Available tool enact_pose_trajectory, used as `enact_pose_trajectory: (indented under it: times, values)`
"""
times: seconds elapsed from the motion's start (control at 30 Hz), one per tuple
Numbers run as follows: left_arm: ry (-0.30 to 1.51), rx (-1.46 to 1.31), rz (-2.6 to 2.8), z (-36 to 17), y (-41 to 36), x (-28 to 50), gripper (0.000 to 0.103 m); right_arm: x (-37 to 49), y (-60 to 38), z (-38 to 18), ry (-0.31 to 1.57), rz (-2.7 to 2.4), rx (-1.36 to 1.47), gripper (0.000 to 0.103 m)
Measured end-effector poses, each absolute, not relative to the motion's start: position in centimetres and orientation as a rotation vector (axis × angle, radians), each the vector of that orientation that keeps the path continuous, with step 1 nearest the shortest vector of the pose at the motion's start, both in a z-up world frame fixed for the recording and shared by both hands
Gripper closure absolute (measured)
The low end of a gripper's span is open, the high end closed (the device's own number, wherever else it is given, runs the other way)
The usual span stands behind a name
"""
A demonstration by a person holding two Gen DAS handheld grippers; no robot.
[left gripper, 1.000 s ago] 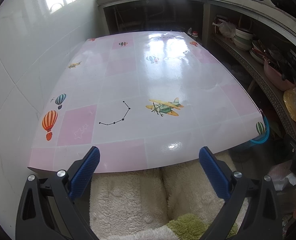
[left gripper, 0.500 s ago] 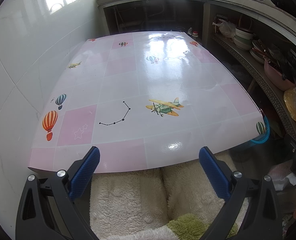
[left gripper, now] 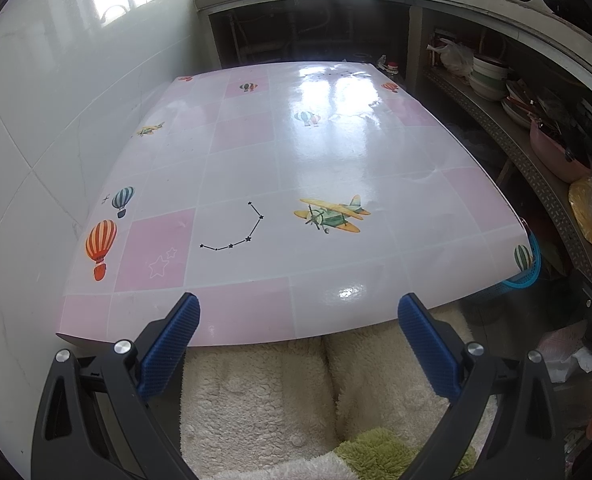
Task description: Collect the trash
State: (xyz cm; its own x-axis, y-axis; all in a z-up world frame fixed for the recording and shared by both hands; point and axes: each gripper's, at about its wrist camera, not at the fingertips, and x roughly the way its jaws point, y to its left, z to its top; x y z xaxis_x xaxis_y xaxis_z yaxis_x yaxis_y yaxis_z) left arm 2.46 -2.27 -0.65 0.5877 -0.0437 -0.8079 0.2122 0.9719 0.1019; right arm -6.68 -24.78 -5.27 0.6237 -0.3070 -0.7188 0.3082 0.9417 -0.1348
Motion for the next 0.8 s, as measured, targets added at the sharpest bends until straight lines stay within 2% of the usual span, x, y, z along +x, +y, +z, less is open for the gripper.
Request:
enact_pose_trajectory:
  times: [0.8]
  values:
    - [0.936, 0.195, -0.15, -0.74, -2.1, 2.56, 0.006, -6.76, -24.29, -5.72, 0.829, -0.353, 0.007, 0.008]
